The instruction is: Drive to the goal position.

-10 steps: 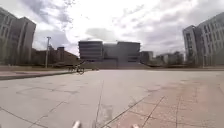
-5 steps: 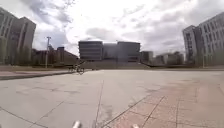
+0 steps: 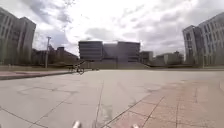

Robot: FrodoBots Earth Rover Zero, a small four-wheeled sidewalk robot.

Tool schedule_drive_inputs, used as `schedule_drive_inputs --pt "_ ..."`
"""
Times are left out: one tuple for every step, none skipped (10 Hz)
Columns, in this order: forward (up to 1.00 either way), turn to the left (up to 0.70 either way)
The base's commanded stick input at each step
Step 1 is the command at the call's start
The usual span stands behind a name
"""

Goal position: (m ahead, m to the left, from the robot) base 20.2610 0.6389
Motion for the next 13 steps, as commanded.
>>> schedule_drive_inputs --pt "0.06 0.0" --pt "0.06 0.0" --pt "0.06 0.0" --pt "0.06 0.0" --pt "0.06 0.0" --pt "0.06 0.0" --pt "0.06 0.0" --pt "0.06 0.0" --pt "0.06 0.0" --pt "0.06 0.0" --pt "0.06 0.0" --pt "0.06 0.0" --pt "0.06 0.0"
